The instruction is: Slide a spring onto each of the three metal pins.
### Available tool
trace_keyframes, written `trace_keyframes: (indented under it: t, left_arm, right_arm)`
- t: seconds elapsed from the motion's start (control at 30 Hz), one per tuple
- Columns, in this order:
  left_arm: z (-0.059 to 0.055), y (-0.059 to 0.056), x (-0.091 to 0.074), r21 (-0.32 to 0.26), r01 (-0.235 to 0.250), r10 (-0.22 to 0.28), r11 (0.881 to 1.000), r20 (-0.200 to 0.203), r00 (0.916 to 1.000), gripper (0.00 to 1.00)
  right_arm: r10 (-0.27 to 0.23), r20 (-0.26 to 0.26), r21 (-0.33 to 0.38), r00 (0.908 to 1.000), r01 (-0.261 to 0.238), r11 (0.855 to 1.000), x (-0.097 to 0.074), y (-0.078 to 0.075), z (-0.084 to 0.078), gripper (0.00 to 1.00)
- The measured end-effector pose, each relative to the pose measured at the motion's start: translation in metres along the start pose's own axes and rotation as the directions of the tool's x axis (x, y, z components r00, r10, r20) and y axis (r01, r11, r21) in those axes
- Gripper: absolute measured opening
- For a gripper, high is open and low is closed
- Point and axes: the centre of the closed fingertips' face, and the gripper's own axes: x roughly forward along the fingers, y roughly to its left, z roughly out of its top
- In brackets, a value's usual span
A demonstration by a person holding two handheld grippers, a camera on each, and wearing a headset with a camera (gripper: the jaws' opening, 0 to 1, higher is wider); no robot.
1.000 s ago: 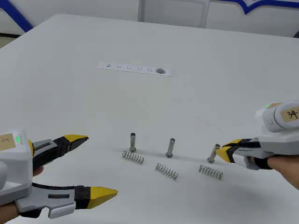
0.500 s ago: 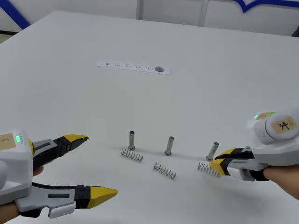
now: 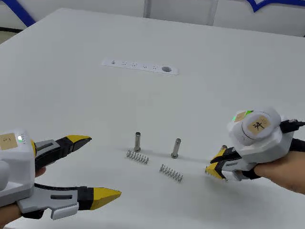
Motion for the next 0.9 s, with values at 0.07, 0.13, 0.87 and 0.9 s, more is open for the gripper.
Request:
trace_keyframes:
  t: [0.07,0.13,0.87,0.9]
  left_arm:
    - [0.000,0.000,0.000,-0.003,-0.001,0.001,1.000,0.000,1.0000,0.83]
    - [-0.001,0.000,0.000,-0.004,-0.003,0.003,1.000,-0.002,1.0000,0.83]
    - [-0.003,0.001,-0.001,-0.014,-0.008,0.008,1.000,-0.005,1.0000,0.82]
    - [-0.003,0.001,-0.001,-0.014,-0.008,0.007,1.000,-0.005,1.0000,0.82]
  right_arm:
    - [0.010,-0.025,-0.017,0.9996,-0.011,1.000,0.003,0.001,-0.003,0.13]
    - [0.019,-0.040,-0.032,0.9990,-0.020,0.999,0.006,0.001,-0.005,0.13]
    - [0.094,-0.130,-0.086,0.9871,-0.105,0.991,0.014,0.003,-0.011,0.12]
    - [0.097,-0.131,-0.083,0.9867,-0.108,0.991,0.014,0.003,-0.011,0.12]
